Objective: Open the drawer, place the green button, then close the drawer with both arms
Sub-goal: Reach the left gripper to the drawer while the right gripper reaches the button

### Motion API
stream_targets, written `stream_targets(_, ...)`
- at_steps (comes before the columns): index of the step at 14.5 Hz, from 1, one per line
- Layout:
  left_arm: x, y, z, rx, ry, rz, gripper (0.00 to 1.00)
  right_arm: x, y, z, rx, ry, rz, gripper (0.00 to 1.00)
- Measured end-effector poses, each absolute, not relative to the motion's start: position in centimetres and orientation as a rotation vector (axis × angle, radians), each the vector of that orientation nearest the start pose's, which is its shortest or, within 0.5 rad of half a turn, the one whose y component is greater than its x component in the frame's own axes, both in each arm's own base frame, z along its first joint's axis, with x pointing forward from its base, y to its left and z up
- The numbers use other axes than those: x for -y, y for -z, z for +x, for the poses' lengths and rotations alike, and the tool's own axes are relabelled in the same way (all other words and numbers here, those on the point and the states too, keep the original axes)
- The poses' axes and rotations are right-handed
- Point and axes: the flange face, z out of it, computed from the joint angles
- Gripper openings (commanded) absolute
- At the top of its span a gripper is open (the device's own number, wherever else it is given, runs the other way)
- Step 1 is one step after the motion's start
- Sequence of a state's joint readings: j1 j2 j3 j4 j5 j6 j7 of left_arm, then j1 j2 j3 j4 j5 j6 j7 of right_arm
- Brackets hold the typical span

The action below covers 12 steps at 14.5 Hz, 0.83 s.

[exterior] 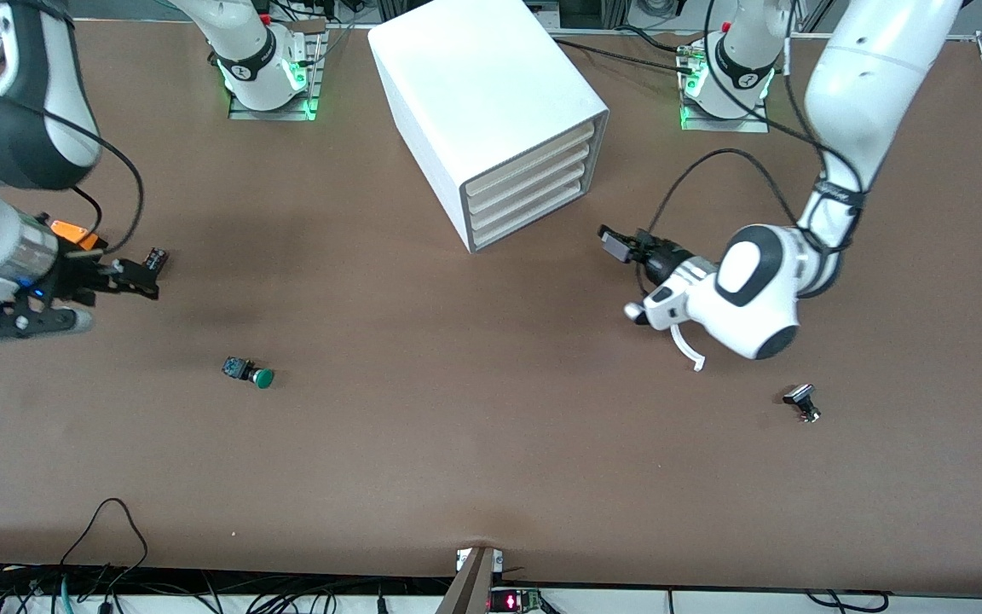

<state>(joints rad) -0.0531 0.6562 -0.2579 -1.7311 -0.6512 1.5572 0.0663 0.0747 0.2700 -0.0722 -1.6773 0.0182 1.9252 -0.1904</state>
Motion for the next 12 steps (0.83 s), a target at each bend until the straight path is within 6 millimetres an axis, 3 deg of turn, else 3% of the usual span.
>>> stream_targets(2, 24.7, -18.5, 52.8, 0.195, 1.067, 2.126, 0.98, -1.0, -41.2, 65.0, 0.392, -0.011, -3.123, 0.99)
stream_targets(5, 25.4, -15.8, 50.8, 0.262, 0.969, 1.940, 0.98, -1.0, -37.5, 65.8, 0.461, -0.048, -3.114, 0.99)
stream_targets(8, 26.0, -13.0, 48.6, 0.368, 0.810, 1.868, 0.98, -1.4, -33.5, 66.3, 0.544, -0.102, -3.092, 0.99)
stream_targets(12, 26.7, -12.2, 47.6, 0.477, 0.735, 1.839, 0.94, -3.6, -29.6, 66.6, 0.781, -0.121, -3.009, 0.99)
